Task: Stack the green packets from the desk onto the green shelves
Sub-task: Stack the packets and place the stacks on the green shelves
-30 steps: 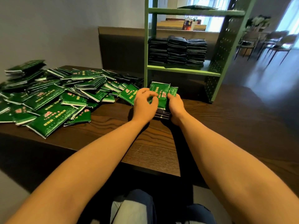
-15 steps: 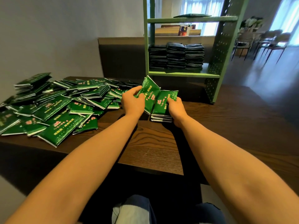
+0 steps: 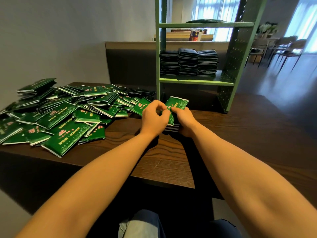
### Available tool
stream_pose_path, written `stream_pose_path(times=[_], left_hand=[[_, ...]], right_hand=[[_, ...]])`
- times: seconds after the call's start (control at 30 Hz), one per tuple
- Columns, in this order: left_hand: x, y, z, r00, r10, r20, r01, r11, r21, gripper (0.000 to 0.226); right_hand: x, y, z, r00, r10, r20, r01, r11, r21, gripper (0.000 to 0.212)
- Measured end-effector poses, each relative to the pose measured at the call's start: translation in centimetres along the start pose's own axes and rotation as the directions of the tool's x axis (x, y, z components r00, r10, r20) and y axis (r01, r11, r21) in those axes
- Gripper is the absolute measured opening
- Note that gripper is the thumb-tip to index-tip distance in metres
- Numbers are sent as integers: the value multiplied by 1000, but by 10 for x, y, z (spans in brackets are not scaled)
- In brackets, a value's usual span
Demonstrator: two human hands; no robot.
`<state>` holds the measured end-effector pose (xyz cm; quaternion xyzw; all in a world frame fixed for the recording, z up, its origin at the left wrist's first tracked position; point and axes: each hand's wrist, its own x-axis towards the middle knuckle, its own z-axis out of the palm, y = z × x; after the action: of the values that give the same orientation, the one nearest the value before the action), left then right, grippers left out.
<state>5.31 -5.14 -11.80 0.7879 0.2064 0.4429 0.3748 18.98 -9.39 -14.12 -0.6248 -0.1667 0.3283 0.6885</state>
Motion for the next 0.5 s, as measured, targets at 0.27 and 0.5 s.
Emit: stream_pose_path(times=[0.27, 0.5], left_hand=[[30, -53, -26, 909, -381, -166, 415, 803, 427, 43], [30, -64, -27, 901, -348, -260, 409, 880, 242, 25]], right_hand=[[-6, -1, 7, 979, -187, -81, 171, 970, -172, 26], [4, 6, 8, 985, -166, -47, 144, 943, -301, 54]])
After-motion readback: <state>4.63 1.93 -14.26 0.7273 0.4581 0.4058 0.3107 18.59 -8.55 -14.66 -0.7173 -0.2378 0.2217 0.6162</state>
